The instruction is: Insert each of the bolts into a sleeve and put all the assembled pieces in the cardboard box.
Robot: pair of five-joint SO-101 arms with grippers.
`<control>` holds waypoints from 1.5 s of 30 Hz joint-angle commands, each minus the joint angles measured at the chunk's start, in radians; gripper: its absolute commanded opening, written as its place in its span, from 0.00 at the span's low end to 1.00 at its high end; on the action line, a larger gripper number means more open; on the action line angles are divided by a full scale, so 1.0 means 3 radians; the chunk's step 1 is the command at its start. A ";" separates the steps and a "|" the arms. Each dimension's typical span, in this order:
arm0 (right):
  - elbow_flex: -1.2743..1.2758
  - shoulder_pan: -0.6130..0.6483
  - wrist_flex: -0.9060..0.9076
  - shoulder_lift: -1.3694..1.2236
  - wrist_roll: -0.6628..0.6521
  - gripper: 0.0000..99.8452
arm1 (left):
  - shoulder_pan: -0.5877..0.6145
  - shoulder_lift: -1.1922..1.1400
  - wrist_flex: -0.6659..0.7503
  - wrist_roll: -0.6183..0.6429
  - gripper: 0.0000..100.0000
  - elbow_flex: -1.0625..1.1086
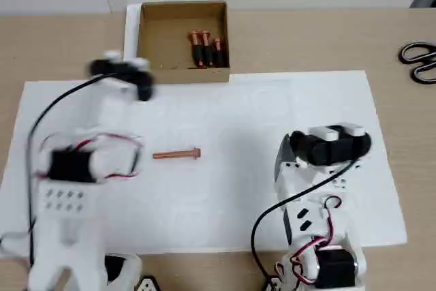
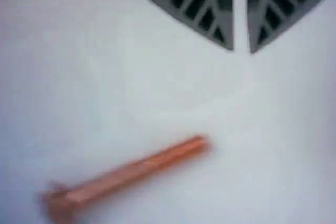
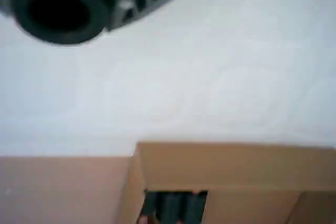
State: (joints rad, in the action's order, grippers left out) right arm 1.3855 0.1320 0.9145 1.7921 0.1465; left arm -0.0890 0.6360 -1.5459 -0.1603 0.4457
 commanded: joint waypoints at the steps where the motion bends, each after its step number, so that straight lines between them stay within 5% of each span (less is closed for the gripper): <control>1: 0.0092 -0.0038 -0.0274 0.0074 -0.0031 0.00 | -0.0522 -0.0404 -0.0230 -0.0087 0.01 -0.0437; 14: 0.0997 0.0008 -0.1736 0.0069 -0.0036 0.00 | -0.0670 -0.1340 -0.0496 -0.1079 0.01 -0.0463; 24: 0.0987 0.0877 -0.1741 0.0069 -0.0501 0.00 | -0.0670 -0.1396 -0.0230 -0.1146 0.01 -0.0652; 27: 0.0987 0.0939 -0.1741 0.0069 -0.0701 0.00 | -0.0690 -0.1381 -0.0409 -0.1555 0.01 -0.0739; 37: 0.0987 0.0846 -0.1741 0.0069 -0.0997 0.00 | -0.0378 -0.1396 -0.0552 -0.2348 0.01 -0.1056; 45: 0.0992 0.0069 -0.1757 0.0069 -0.0982 0.00 | -0.0256 -0.1401 -0.0409 -0.2388 0.01 -0.1061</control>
State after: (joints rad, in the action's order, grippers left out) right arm 1.6755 0.2209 0.3989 1.7967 -0.1450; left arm -0.1841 0.2110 -1.7008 -0.8723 0.1695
